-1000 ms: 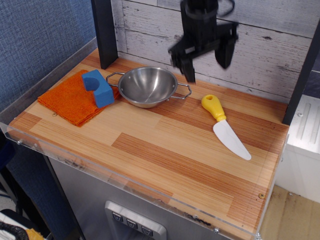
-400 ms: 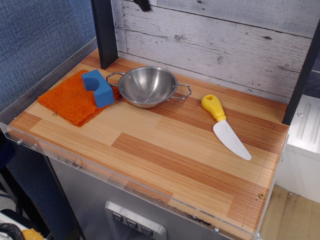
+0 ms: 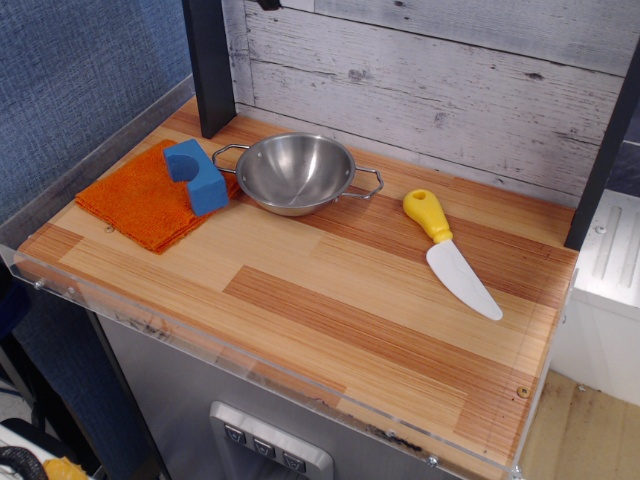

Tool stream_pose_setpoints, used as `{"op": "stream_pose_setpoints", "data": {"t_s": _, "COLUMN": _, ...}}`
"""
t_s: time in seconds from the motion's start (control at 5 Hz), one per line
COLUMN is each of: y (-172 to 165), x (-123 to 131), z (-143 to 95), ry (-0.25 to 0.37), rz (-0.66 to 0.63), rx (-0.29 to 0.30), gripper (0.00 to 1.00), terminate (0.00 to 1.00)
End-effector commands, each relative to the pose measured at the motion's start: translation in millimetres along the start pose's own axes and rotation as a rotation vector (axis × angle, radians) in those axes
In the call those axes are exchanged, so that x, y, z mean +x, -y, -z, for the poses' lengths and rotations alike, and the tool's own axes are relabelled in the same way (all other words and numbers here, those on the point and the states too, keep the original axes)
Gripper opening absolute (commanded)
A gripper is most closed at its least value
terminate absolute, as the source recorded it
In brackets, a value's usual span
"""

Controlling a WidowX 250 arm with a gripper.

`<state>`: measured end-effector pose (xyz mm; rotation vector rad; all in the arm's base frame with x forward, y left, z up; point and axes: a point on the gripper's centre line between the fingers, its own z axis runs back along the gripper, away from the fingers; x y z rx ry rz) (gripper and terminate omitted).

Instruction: Place the knife on the colander's right

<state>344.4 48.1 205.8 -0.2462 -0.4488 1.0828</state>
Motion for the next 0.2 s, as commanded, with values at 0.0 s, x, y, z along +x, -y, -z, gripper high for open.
{"op": "stream_pose_setpoints", "data": {"t_s": 0.0, "y": -8.3, "x": -4.1, "z": -24.4, "ry": 0.036, "rz": 0.004, "rx": -0.044, "gripper": 1.00, "terminate": 1.00}}
